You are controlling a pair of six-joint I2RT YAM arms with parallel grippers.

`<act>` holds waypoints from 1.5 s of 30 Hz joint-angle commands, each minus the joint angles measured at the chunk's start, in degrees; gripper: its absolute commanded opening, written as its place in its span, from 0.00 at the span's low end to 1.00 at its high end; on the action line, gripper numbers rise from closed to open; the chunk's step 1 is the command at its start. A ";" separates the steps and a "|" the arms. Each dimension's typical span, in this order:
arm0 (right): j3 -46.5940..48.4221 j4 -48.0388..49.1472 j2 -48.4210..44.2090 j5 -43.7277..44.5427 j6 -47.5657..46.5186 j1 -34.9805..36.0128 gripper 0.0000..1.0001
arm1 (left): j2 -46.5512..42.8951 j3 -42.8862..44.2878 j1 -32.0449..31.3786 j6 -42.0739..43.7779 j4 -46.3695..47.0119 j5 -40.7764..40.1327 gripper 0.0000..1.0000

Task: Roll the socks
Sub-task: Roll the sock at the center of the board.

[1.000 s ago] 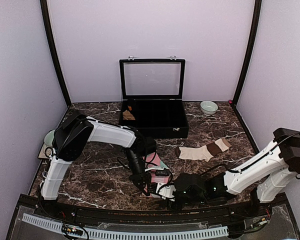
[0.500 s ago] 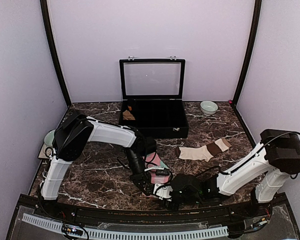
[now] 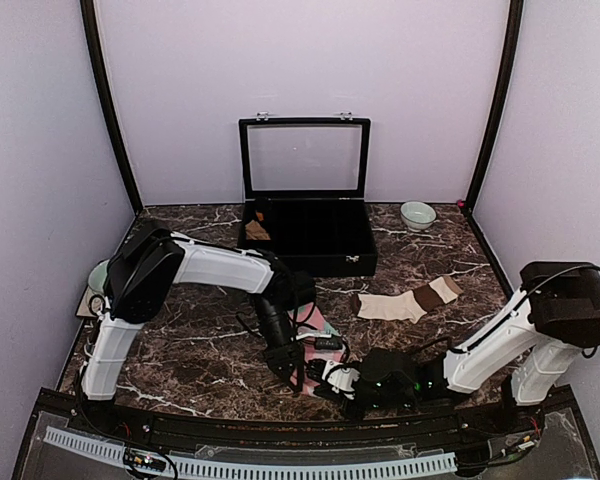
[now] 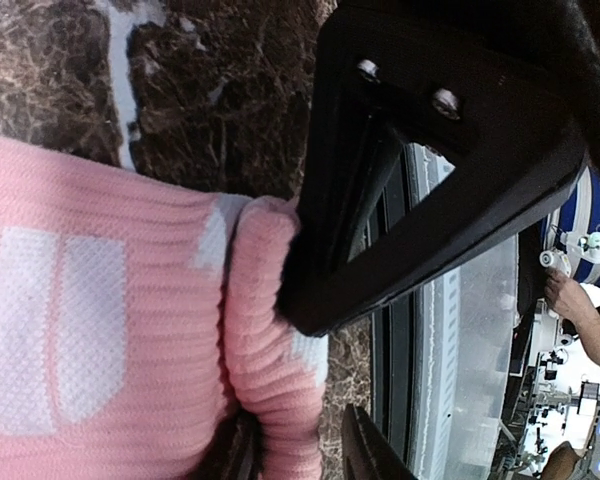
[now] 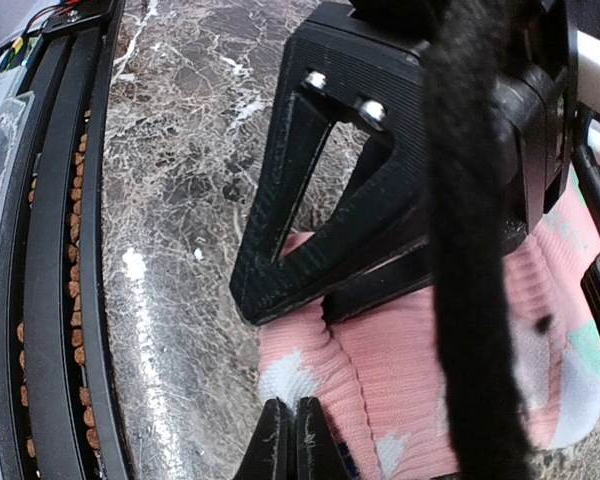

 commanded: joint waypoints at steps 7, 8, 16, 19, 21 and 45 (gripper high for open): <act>-3.15 -5.24 5.27 -3.16 7.60 -1.62 0.00 | -9.34 -7.16 1.53 -3.16 7.00 -16.42 0.47; -3.19 -5.29 5.43 -4.05 8.75 -2.04 0.00 | -11.03 -8.09 1.96 -3.41 7.55 -16.88 0.48; -5.73 -1.20 5.83 -15.01 19.79 -6.54 0.00 | -24.90 -17.75 2.63 -3.55 16.79 -23.49 0.71; -6.51 -0.21 6.18 -18.59 24.15 -7.30 0.00 | -30.65 -22.99 2.56 -3.59 22.76 -25.02 0.72; -6.46 -0.77 6.80 -20.43 26.79 -7.99 0.00 | -32.99 -24.78 2.63 -3.97 26.15 -27.90 0.78; -4.31 -4.40 12.63 -34.06 43.13 -17.40 0.00 | -28.03 -22.26 -11.32 10.93 26.19 -25.38 0.52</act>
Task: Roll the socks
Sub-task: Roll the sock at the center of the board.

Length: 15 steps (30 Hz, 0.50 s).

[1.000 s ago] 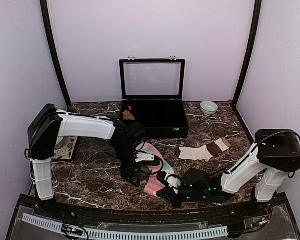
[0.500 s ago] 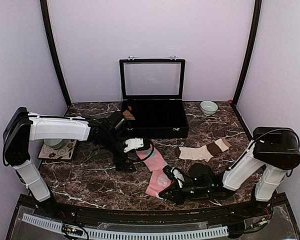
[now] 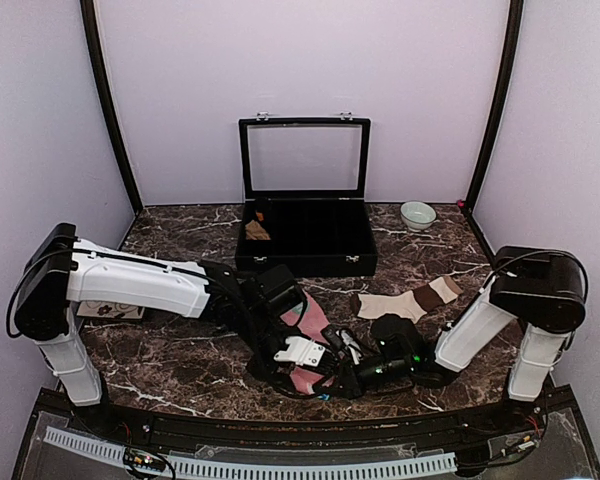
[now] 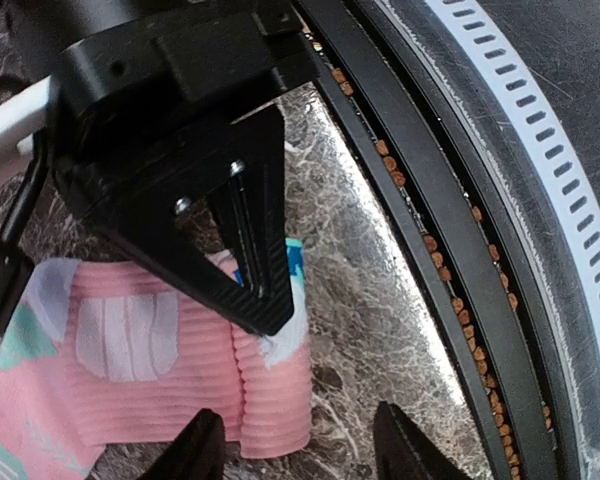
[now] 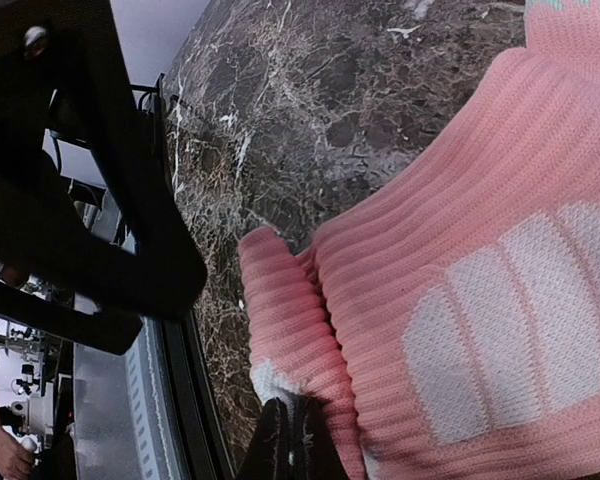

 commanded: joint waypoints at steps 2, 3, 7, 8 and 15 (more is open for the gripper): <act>-3.72 -15.92 4.31 0.00 2.48 -1.43 0.00 | 3.53 2.84 -1.09 4.04 -3.43 1.33 0.49; -3.88 -15.58 4.31 -0.16 2.43 -1.65 0.00 | 4.33 2.87 -1.09 4.19 -3.50 0.95 0.46; -4.03 -14.79 5.33 -1.05 2.64 -2.03 0.00 | 5.53 1.20 -1.08 4.56 -2.99 0.36 0.39; -4.03 -14.45 5.71 -1.42 2.74 -2.03 0.00 | 5.55 0.68 -1.09 4.47 -2.45 0.08 0.39; -3.86 -13.31 6.65 -2.02 2.56 -2.16 0.00 | 6.06 -0.76 -1.02 3.58 1.62 -2.92 0.42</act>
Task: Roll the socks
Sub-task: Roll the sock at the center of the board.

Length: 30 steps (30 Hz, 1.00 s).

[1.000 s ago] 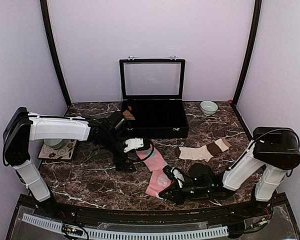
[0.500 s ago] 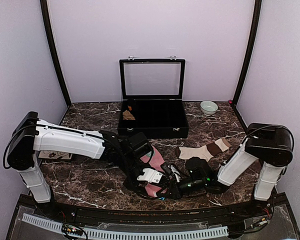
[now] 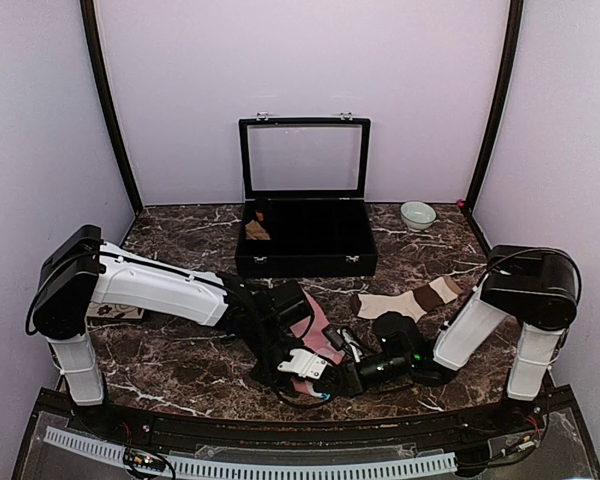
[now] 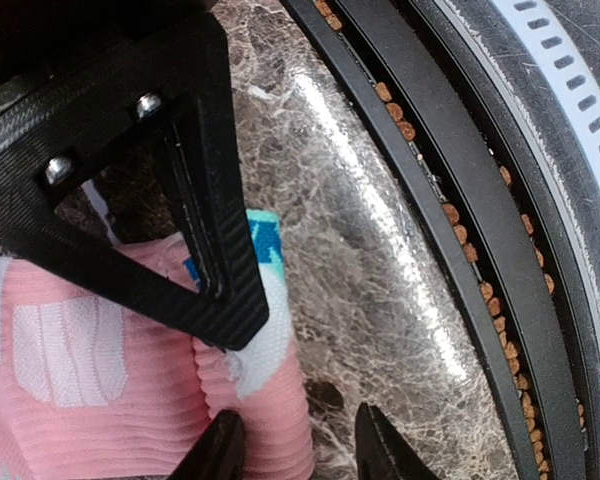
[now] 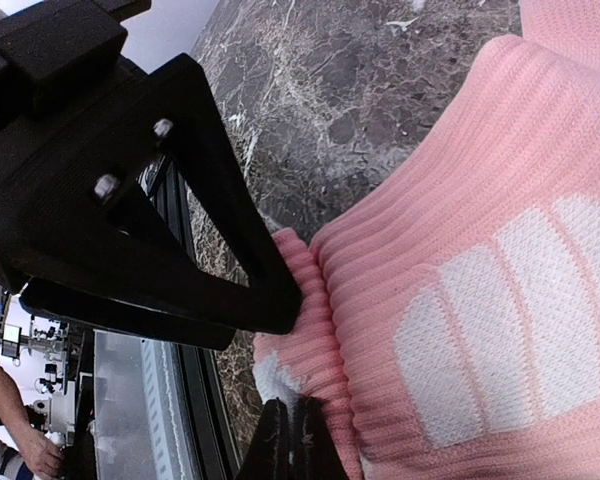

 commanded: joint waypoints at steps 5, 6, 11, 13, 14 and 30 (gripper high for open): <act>-3.89 -16.42 3.84 2.74 0.04 -0.39 0.00 | 1.54 -2.11 -0.16 0.95 1.12 -2.54 0.42; -4.08 -16.43 3.74 2.74 0.07 -0.46 0.00 | 1.62 -2.50 -0.15 1.16 1.10 -2.89 0.42; -4.36 -15.53 3.65 2.18 0.31 -0.74 0.00 | 1.90 -4.78 -0.09 2.53 2.39 -5.57 0.37; -4.17 -15.75 3.43 2.20 0.04 -0.74 0.00 | 2.51 -4.97 0.04 2.78 2.79 -6.82 0.32; -4.07 -15.93 3.28 2.36 -0.13 -0.75 0.01 | 2.96 -4.78 0.22 2.81 2.75 -7.44 0.28; -5.49 -22.89 -8.05 10.85 -4.68 -0.70 0.24 | 10.45 7.14 5.94 -0.20 -14.03 5.77 0.00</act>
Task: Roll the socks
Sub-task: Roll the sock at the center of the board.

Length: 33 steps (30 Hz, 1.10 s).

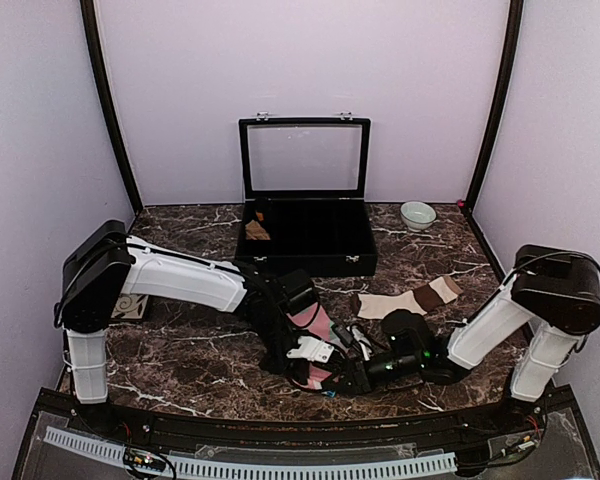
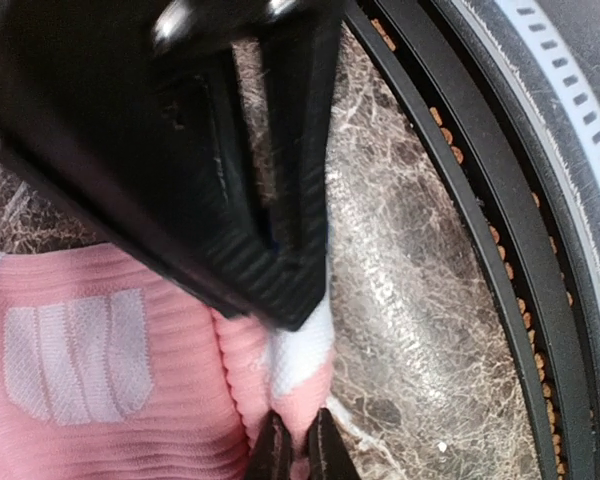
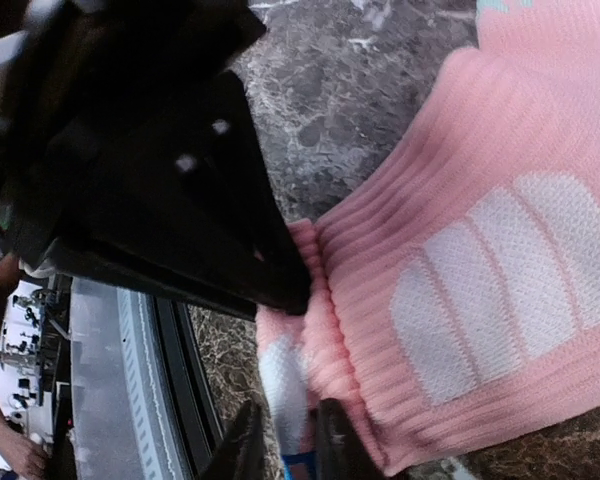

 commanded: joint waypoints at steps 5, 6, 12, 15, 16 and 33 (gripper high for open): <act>-5.39 -18.09 -10.69 12.62 -5.07 0.67 0.35 | 6.73 4.09 2.90 -2.04 -16.71 7.18 0.00; -5.27 -19.49 -12.45 14.66 -5.87 1.40 0.35 | 7.23 4.54 3.09 -2.03 -17.67 8.06 0.00; -6.88 -24.05 -20.24 25.53 -7.69 4.78 0.35 | 8.91 5.73 3.74 -2.80 -19.89 10.16 0.00; -6.68 -27.79 -28.28 36.09 -9.66 8.98 0.37 | 10.12 6.75 3.95 -3.74 -20.68 10.55 0.00; -5.65 -30.77 -31.53 42.54 -10.72 11.22 0.41 | 10.50 7.34 3.95 -4.25 -20.76 10.68 0.00; -23.52 -14.06 -69.93 56.23 -23.31 16.27 0.99 | 18.47 15.26 5.86 -8.74 -25.62 12.94 0.00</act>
